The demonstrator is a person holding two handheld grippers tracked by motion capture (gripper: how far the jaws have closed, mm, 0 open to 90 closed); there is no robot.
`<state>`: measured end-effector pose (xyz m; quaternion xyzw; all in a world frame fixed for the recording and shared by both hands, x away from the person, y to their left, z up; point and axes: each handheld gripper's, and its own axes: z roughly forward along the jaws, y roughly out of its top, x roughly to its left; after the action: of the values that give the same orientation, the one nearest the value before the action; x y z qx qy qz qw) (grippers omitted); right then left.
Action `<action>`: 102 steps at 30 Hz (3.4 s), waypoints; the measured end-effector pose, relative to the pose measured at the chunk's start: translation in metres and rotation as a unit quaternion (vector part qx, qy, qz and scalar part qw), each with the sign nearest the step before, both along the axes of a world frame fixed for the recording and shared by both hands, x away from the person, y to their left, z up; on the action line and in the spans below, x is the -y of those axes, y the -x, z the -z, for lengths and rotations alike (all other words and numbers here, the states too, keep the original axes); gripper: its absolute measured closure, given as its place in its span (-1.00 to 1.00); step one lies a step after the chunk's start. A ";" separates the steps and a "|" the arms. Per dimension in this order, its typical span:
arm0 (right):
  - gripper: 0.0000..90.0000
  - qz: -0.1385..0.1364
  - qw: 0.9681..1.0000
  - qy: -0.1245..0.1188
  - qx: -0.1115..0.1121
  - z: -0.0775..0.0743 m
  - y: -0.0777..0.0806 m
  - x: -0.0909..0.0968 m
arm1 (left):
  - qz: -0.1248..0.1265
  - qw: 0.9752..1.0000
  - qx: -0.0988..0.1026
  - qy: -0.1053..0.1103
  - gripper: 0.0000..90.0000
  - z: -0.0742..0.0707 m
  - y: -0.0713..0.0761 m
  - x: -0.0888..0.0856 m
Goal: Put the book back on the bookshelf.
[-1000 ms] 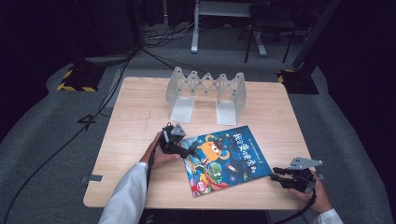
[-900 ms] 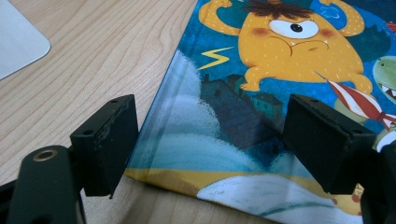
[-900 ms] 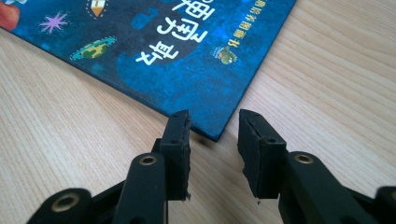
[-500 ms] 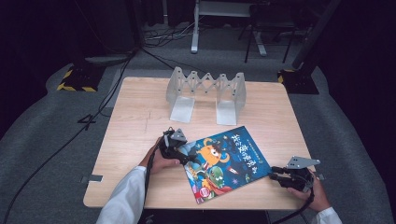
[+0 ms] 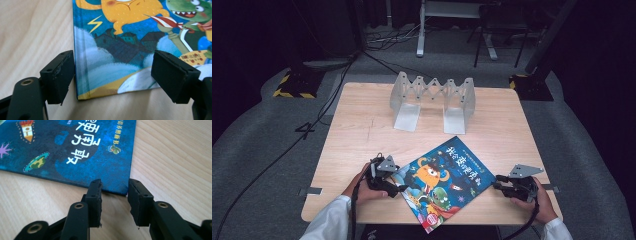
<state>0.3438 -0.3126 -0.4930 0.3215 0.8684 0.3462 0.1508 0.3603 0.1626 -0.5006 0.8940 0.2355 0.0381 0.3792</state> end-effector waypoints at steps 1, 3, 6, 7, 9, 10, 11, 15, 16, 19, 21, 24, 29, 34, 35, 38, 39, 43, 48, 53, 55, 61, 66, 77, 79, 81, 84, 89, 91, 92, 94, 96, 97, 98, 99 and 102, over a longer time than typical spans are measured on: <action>0.43 0.001 1.000 -0.001 -0.002 0.000 -0.003 -0.002 | 0.001 1.000 -0.001 0.001 -0.55 0.000 0.002 -0.002; 0.43 0.005 1.000 0.003 0.000 0.000 -0.007 -0.008 | -0.002 1.000 0.000 0.001 -0.56 0.000 0.007 -0.005; 0.45 0.008 1.000 0.012 0.006 -0.001 -0.013 -0.016 | -0.004 1.000 -0.001 0.008 -0.55 0.002 0.019 -0.015; 0.45 0.008 1.000 0.012 0.006 -0.001 -0.013 -0.016 | -0.004 1.000 -0.001 0.008 -0.55 0.002 0.019 -0.015; 0.48 0.006 1.000 0.008 0.005 -0.001 -0.018 -0.022 | -0.001 1.000 0.000 0.008 -0.55 0.002 0.026 -0.019; 0.47 0.002 1.000 0.005 0.005 0.000 -0.022 -0.029 | 0.000 1.000 0.004 0.002 -0.54 0.002 0.030 -0.022; 0.46 0.000 1.000 0.009 0.008 0.000 -0.024 -0.032 | 0.000 1.000 0.004 0.002 -0.53 0.002 0.030 -0.022; 0.40 0.006 1.000 0.024 0.011 -0.002 -0.028 -0.039 | 0.002 1.000 0.017 -0.008 -0.51 0.002 0.038 -0.024; 0.40 0.001 1.000 0.022 0.005 -0.002 -0.029 -0.040 | 0.003 1.000 0.017 -0.007 -0.51 0.002 0.038 -0.024; 0.23 0.003 1.000 0.018 -0.007 -0.003 -0.029 -0.039 | -0.002 1.000 0.015 -0.004 -0.49 0.003 0.039 -0.024; 0.17 -0.002 1.000 0.019 -0.021 -0.004 -0.025 -0.040 | -0.002 1.000 0.010 0.000 -0.45 0.002 0.041 -0.024; 0.12 -0.016 0.999 0.036 -0.021 -0.006 -0.017 -0.043 | 0.014 1.000 -0.001 0.010 -0.37 0.002 0.044 -0.024; 0.10 -0.026 0.996 0.051 -0.062 -0.011 -0.001 -0.046 | 0.011 1.000 0.006 0.005 -0.31 0.002 0.049 -0.019; 0.15 -0.045 0.994 0.064 -0.071 -0.013 0.005 -0.061 | 0.022 1.000 -0.004 0.016 -0.21 0.001 0.049 -0.019; 0.16 -0.045 0.994 0.064 -0.071 -0.013 0.004 -0.065 | 0.024 1.000 -0.005 0.017 -0.17 0.001 0.049 -0.019; 0.21 -0.053 0.994 0.062 -0.069 -0.013 -0.002 -0.073 | 0.024 1.000 -0.005 0.018 -0.11 0.001 0.050 -0.019; 0.21 -0.052 0.994 0.063 -0.069 -0.013 -0.004 -0.075 | 0.025 0.999 -0.008 0.021 -0.08 0.001 0.050 -0.020; 0.25 -0.039 0.997 0.046 -0.053 -0.010 -0.012 -0.074 | 0.043 0.999 -0.017 0.029 0.03 0.002 0.052 -0.023; 0.32 -0.013 0.998 0.062 -0.016 -0.009 -0.028 -0.084 | 0.050 0.998 -0.017 0.023 0.11 0.001 0.057 -0.019; 0.29 0.005 0.999 0.042 -0.011 -0.006 -0.039 -0.083 | 0.052 0.998 -0.015 0.026 0.15 0.001 0.059 -0.014; 0.25 0.017 0.999 0.024 -0.016 -0.004 -0.043 -0.079 | 0.054 0.998 -0.016 0.026 0.16 0.001 0.059 -0.011; 0.31 0.000 0.999 0.026 -0.026 -0.006 -0.036 -0.069 | 0.065 0.998 -0.010 0.026 0.19 0.002 0.063 0.005; 0.21 -0.037 0.996 0.060 -0.049 -0.012 -0.014 -0.059 | 0.070 0.997 -0.007 0.024 0.21 0.002 0.065 0.018; -0.19 -0.054 0.985 0.116 -0.112 -0.023 0.022 -0.056 | 0.047 0.999 0.019 0.002 -0.20 0.002 0.076 0.021; -0.19 -0.056 0.984 0.123 -0.116 -0.023 0.024 -0.058 | 0.024 1.000 0.018 0.004 -0.20 0.002 0.076 0.010; -0.17 -0.057 0.983 0.130 -0.118 -0.025 0.027 -0.060 | 0.004 1.000 0.020 0.003 -0.22 0.002 0.074 0.002; -0.14 -0.060 0.981 0.137 -0.122 -0.027 0.032 -0.062 | -0.016 1.000 0.022 0.003 -0.22 0.003 0.069 -0.003; -0.04 -0.075 0.971 0.186 -0.131 -0.028 0.045 -0.072 | -0.008 0.999 0.045 -0.016 -0.23 0.003 0.065 0.009; 0.02 -0.078 0.968 0.197 -0.136 -0.027 0.047 -0.076 | -0.010 0.999 0.044 -0.015 -0.23 0.003 0.063 0.013; 0.03 -0.078 0.968 0.195 -0.139 -0.027 0.048 -0.077 | -0.009 0.999 0.045 -0.015 -0.23 0.003 0.062 0.015; 0.11 -0.080 0.967 0.193 -0.145 -0.027 0.047 -0.077 | -0.008 0.999 0.046 -0.014 -0.23 0.003 0.061 0.017; 0.16 -0.079 0.967 0.189 -0.149 -0.027 0.046 -0.077 | -0.009 0.999 0.046 -0.013 -0.23 0.003 0.061 0.019; 0.22 -0.078 0.967 0.184 -0.155 -0.027 0.046 -0.077 | -0.009 0.999 0.046 -0.014 -0.23 0.003 0.061 0.020; 0.29 -0.081 0.967 0.186 -0.154 -0.028 0.046 -0.078 | -0.008 0.999 0.046 -0.014 -0.23 0.003 0.060 0.021; 0.39 -0.085 0.965 0.190 -0.158 -0.029 0.048 -0.080 | -0.009 0.999 0.045 -0.014 -0.23 0.003 0.061 0.021; 0.50 -0.103 0.956 0.216 -0.168 -0.030 0.051 -0.090 | -0.011 0.999 0.046 -0.014 -0.23 0.004 0.061 0.022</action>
<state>0.2928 -0.2226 -0.4626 0.2434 0.9637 0.1050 0.0319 0.2990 0.1410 -0.5042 0.8939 0.2266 0.0866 0.3770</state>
